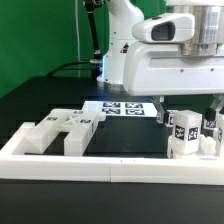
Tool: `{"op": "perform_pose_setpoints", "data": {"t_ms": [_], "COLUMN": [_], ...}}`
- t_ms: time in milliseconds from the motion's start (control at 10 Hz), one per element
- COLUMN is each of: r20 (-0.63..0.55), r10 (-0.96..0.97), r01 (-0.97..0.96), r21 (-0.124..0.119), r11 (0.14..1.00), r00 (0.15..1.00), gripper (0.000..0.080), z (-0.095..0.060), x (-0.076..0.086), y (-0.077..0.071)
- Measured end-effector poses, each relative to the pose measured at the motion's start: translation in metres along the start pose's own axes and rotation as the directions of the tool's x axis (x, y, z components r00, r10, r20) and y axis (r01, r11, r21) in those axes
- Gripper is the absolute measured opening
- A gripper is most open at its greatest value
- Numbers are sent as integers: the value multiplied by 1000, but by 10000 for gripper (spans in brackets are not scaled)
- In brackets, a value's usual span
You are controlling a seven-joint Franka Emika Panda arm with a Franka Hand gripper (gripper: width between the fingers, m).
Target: Assemble chair
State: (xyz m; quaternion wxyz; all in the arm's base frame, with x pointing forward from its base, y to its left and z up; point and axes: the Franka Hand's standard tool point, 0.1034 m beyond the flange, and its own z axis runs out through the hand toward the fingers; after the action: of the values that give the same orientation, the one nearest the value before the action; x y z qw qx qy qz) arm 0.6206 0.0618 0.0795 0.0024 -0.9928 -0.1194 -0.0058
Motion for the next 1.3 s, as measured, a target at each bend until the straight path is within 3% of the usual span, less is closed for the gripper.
{"op": "perform_pose_setpoints", "data": {"t_ms": [100, 200, 300, 400, 600, 800, 1300], "r20": [0, 0, 0, 0, 0, 1, -15], "r10": [-32, -31, -21, -7, 35, 235, 686], "r01": [32, 31, 21, 7, -35, -235, -686], "r21": [-1, -1, -1, -1, -1, 3, 32], "r11": [999, 1000, 1000, 1000, 999, 972, 727], "r00": [999, 1000, 1000, 1000, 999, 972, 727], "gripper": [521, 521, 373, 289, 289, 289, 291], "z": [0, 0, 0, 0, 0, 0, 2], "x": [0, 0, 0, 0, 0, 0, 2], "y": [0, 0, 0, 0, 0, 0, -1]}}
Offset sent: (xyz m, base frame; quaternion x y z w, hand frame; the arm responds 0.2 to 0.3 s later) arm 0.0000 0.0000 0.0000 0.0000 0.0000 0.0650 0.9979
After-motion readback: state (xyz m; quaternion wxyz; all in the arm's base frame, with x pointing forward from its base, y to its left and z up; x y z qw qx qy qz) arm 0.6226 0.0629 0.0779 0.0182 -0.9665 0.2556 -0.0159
